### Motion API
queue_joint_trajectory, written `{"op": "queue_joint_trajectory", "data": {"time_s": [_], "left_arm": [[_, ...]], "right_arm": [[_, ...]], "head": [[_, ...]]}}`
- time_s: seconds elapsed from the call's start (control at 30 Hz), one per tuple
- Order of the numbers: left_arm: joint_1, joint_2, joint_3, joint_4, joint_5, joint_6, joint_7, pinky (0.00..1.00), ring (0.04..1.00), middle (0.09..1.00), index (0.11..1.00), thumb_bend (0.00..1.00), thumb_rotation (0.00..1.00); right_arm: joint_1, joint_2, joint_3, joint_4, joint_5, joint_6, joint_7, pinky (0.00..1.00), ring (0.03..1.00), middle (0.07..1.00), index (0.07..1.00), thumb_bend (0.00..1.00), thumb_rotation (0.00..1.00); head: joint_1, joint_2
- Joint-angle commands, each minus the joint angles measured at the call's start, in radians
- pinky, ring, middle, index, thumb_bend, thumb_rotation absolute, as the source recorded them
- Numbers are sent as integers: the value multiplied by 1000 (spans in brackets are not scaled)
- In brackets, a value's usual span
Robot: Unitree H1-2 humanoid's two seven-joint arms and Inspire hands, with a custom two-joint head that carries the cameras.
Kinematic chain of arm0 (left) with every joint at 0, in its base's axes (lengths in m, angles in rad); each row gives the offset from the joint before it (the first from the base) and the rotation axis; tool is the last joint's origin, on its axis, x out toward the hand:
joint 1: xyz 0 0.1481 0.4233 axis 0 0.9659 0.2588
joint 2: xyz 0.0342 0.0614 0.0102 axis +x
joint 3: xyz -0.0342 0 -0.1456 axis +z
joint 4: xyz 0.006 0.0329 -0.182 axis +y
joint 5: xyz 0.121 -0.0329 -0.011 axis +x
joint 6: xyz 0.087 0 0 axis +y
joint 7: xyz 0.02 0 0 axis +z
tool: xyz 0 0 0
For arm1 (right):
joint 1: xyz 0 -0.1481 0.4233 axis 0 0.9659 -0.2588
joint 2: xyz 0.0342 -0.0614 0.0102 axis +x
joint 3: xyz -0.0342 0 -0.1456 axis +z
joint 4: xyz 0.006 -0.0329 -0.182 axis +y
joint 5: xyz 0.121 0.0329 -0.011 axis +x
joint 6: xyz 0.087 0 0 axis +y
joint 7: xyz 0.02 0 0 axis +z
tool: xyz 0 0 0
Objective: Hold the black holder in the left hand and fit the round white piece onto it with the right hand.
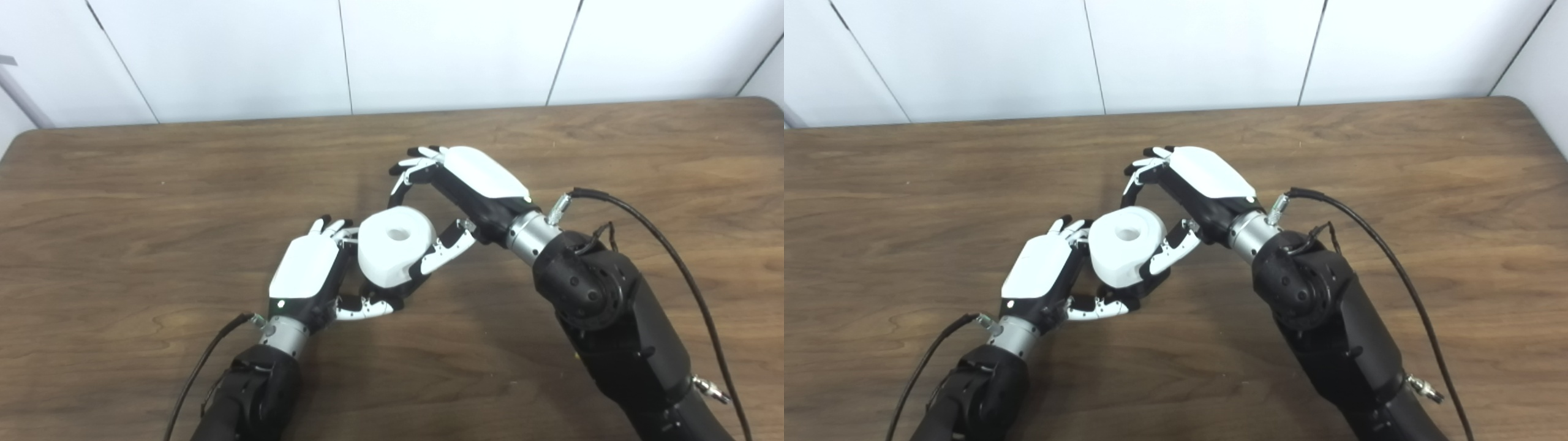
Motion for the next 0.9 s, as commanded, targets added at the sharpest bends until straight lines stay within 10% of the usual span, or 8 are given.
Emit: {"op": "queue_joint_trajectory", "data": {"time_s": [0.0, 0.3, 0.37, 0.5, 0.87], "left_arm": [[6, 2, -21, -2, 12, -4, -34, 1000, 913, 812, 486, 523, 55], [6, 3, -20, -1, 11, -5, -33, 1000, 914, 814, 486, 523, 55], [6, 3, -21, -1, 12, -4, -35, 1000, 914, 814, 486, 523, 55], [5, 4, -22, -2, 13, -4, -37, 1000, 917, 815, 486, 523, 55], [5, 5, -21, 0, 10, -6, -36, 1000, 916, 812, 486, 523, 54]], "right_arm": [[-19, -18, 8, -16, -22, -13, 20, 1000, 956, 847, 491, 525, 149], [-20, -31, 11, -19, -30, -8, 33, 1000, 960, 859, 494, 524, 153], [-22, -33, 13, -20, -31, -1, 40, 1000, 962, 867, 610, 827, 228], [-25, -36, 11, -27, -30, 13, 65, 1000, 992, 914, 699, 970, 292], [-25, -34, 3, -29, -48, 11, 97, 1000, 1000, 933, 749, 1000, 330]], "head": [[1, 2], [-1, 3], [-1, 3], [-1, 3], [-3, 2]]}}
